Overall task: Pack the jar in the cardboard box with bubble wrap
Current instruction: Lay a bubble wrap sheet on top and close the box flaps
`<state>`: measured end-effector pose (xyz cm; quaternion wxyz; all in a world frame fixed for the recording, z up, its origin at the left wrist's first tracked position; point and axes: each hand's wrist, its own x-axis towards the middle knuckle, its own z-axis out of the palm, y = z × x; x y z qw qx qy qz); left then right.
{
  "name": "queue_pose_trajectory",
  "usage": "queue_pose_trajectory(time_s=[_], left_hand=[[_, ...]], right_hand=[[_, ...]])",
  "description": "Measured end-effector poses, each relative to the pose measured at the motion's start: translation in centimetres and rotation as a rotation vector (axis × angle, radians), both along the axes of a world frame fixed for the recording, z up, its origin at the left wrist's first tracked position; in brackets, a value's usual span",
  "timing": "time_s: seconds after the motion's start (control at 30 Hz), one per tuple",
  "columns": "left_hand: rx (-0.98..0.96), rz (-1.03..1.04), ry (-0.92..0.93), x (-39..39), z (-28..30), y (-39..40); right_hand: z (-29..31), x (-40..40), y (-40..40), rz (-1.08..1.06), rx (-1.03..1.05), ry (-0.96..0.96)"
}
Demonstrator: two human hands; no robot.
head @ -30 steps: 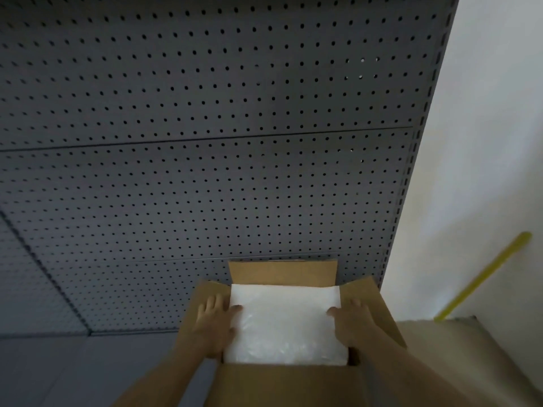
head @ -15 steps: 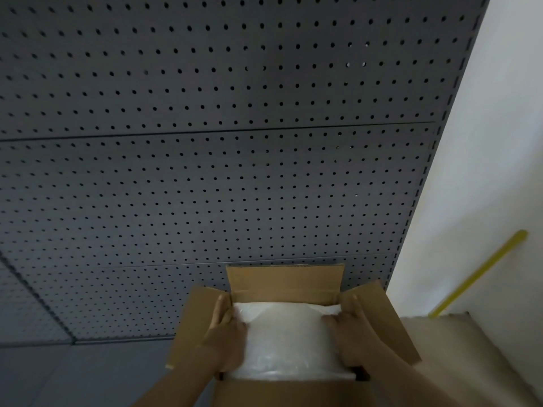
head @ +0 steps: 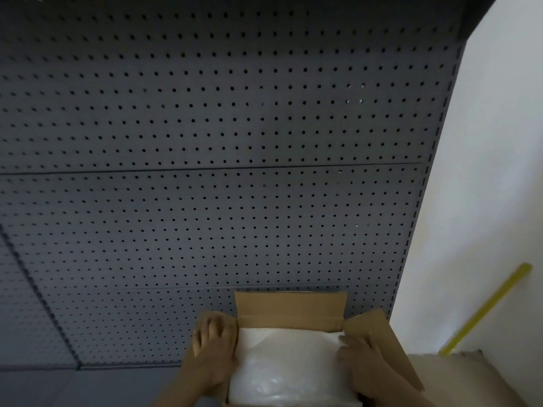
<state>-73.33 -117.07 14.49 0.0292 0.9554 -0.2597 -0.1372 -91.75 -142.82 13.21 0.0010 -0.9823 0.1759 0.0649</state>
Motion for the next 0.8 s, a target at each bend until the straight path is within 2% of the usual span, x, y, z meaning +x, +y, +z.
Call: queue_pose_trajectory(time_s=[0.07, 0.13, 0.2, 0.3, 0.43, 0.6, 0.7, 0.8], left_hand=[[0.013, 0.181, 0.022, 0.4, 0.5, 0.3], [0.019, 0.347, 0.058, 0.5, 1.0, 0.7], [-0.064, 0.361, 0.119, 0.6, 1.1, 1.0], [-0.132, 0.344, 0.151, 0.4, 1.4, 1.1], [-0.22, 0.346, 0.092, -0.3, 3.0, 0.9], [-0.371, 0.211, 0.072, -1.5, 4.3, -0.3], [-0.494, 0.052, 0.102, -2.3, 3.9, -1.0], [-0.507, -0.148, 0.237, -3.9, 3.4, -1.8]], right_hand=[[1.1, 0.1, 0.4, -0.202, 0.155, 0.012], [2.0, 0.0, 0.0, -0.428, 0.206, 0.07], [2.6, -1.0, -0.1, -0.551, 0.196, 0.058], [2.7, -2.6, -0.4, -0.623, 0.263, 0.005], [3.5, -3.7, -0.4, -0.58, 0.306, -0.078], [4.7, -4.1, 0.0, -0.504, 0.274, -0.195], [5.4, -3.4, 0.8, -0.449, 0.309, -0.231], [6.1, -2.5, 2.6, -0.34, 0.35, -0.247]])
